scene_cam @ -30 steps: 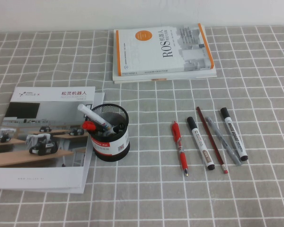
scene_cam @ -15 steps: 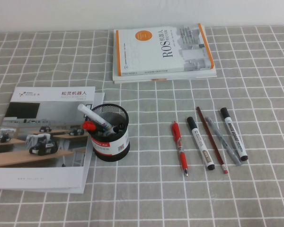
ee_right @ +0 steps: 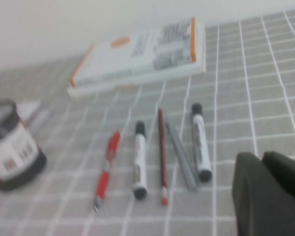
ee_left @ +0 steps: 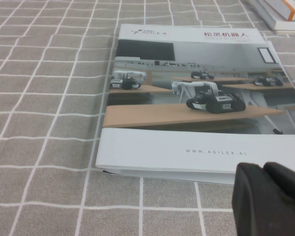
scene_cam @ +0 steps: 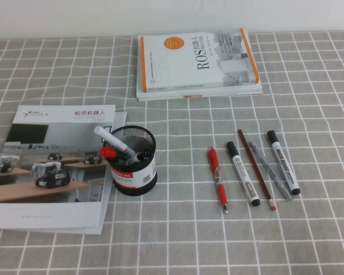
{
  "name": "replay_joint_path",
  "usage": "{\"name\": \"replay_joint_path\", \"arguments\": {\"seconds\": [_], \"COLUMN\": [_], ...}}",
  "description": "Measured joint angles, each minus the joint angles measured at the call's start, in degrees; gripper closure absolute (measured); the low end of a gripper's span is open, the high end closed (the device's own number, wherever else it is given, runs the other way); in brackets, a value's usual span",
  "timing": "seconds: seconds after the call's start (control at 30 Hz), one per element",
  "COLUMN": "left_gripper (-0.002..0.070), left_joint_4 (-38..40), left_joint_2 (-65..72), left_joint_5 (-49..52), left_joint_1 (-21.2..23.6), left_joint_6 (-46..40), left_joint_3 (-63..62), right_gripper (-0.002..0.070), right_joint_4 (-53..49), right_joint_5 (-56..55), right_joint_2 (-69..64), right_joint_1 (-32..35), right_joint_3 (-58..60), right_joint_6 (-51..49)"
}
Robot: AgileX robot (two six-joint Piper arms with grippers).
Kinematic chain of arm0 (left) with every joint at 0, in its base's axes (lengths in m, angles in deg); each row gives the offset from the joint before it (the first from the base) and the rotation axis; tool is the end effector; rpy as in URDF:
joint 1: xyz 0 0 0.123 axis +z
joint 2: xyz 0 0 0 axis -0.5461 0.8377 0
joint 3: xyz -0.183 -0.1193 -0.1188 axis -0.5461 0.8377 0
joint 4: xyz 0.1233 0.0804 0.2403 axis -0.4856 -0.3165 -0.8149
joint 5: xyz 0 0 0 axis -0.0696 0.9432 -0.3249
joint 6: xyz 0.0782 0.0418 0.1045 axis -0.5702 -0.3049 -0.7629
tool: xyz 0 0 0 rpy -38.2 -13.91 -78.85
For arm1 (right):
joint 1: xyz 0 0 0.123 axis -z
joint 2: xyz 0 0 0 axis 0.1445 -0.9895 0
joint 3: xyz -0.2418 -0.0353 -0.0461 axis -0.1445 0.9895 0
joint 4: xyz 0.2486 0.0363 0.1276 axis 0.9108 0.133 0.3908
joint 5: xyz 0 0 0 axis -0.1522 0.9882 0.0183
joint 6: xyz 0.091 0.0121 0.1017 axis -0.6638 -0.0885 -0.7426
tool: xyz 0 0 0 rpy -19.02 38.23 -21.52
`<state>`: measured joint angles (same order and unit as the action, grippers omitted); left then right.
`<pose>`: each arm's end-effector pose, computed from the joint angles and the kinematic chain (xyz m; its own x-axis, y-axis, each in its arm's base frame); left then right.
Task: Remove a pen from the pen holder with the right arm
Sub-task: 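Take a marker out of the pen holder and lay it on the table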
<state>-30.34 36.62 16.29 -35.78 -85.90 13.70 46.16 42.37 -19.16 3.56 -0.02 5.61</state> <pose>0.1629 -0.0110 0.1563 -0.3031 0.0275 -0.9526 0.0741 0.9972 0.0053 0.1625 0.0438 0.1788 -0.2190 0.2568 -0.9413 -0.2462 0.9190 0.3080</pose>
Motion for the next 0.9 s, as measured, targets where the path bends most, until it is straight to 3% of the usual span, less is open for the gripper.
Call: {"name": "replay_joint_path", "arguments": {"seconds": [0.37, 0.7, 0.9], "left_gripper": [0.0678, 0.0678, 0.0678], "left_joint_4": [0.0, 0.0, 0.0], "left_joint_2": [0.0, 0.0, 0.0], "left_joint_5": [0.0, 0.0, 0.0], "left_joint_1": [0.0, 0.0, 0.0], "left_joint_6": [0.0, 0.0, 0.0], "left_joint_3": [0.0, 0.0, 0.0], "right_gripper": [0.0689, 0.0689, 0.0689], "right_joint_4": [26.52, 28.7, 24.61], "right_joint_5": [-6.07, -2.91, 4.75], "right_joint_2": [0.0, 0.0, -8.66], "right_joint_1": [0.0, 0.0, 0.0], "right_joint_3": [0.0, -0.42, -9.44], "right_joint_6": [0.0, 0.0, 0.09]}}
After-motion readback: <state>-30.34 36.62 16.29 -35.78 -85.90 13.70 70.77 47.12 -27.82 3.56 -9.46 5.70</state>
